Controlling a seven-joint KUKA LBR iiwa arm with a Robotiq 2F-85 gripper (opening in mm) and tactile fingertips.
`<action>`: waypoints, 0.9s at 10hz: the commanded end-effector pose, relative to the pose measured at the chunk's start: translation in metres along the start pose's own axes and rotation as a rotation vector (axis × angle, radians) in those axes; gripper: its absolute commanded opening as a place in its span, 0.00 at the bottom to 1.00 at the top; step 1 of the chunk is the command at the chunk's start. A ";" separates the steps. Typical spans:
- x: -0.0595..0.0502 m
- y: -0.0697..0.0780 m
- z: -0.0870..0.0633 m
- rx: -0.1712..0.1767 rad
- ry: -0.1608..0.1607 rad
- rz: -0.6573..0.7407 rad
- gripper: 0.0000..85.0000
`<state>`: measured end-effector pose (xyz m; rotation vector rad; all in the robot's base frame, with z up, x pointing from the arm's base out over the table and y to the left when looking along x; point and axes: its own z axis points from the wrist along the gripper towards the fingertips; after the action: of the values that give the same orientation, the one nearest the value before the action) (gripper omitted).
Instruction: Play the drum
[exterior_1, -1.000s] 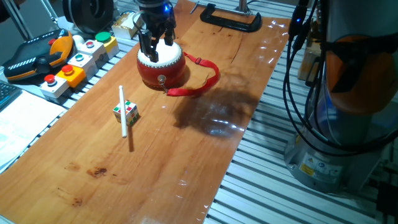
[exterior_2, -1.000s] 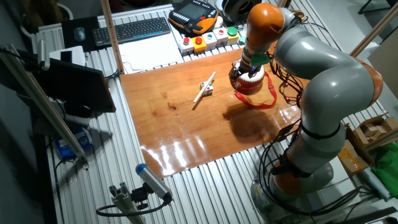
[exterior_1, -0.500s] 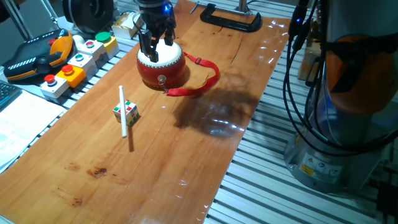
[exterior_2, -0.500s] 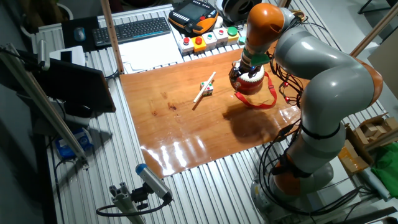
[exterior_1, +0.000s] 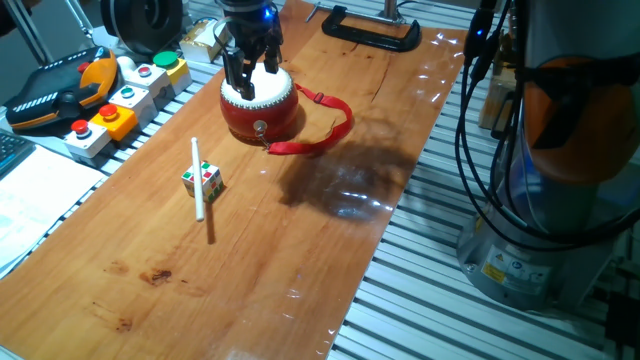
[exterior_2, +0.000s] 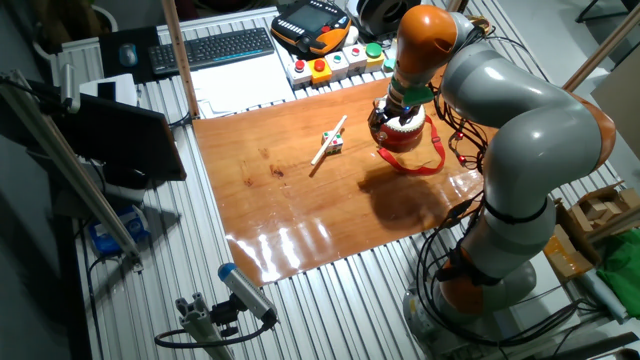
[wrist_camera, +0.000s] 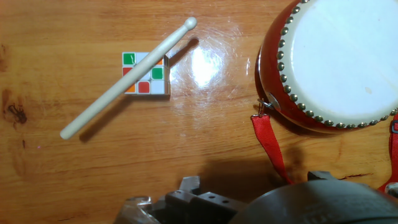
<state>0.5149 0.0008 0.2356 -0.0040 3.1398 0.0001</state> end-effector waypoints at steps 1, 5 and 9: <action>0.000 0.000 0.000 0.000 0.000 0.000 0.99; 0.001 0.003 -0.004 0.034 0.026 0.004 0.01; 0.001 0.003 -0.004 0.029 0.026 0.005 0.01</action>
<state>0.5139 0.0037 0.2396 0.0061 3.1651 -0.0462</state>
